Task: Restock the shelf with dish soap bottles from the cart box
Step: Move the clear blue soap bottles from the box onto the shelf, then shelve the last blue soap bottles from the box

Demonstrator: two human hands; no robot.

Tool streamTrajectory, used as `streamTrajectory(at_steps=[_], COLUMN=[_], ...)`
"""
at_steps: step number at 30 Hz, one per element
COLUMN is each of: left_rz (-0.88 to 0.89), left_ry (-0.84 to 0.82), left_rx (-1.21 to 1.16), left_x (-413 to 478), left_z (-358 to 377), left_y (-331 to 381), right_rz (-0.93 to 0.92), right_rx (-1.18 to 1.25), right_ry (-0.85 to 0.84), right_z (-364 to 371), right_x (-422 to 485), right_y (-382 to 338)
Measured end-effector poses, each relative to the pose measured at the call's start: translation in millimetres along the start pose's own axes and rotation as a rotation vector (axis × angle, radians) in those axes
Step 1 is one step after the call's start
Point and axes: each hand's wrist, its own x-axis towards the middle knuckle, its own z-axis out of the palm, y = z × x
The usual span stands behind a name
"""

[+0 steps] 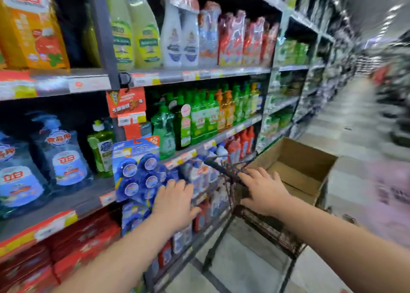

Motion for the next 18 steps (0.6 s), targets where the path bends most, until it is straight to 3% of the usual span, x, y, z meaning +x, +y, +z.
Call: streamTrajectory(at_steps=[8, 18], left_rz=[0.226, 0.352], left_ry=[0.018, -0.039], left_rx=[-0.11, -0.122], left_x=[24, 29], left_z=[-13, -14], left_y=[213, 400], right_rz=[0.293, 0.374], right_rx=[-0.016, -0.03], right_ry=[-0.057, -0.099], right_z=[22, 53], right_x=[-134, -241], right_y=[172, 315])
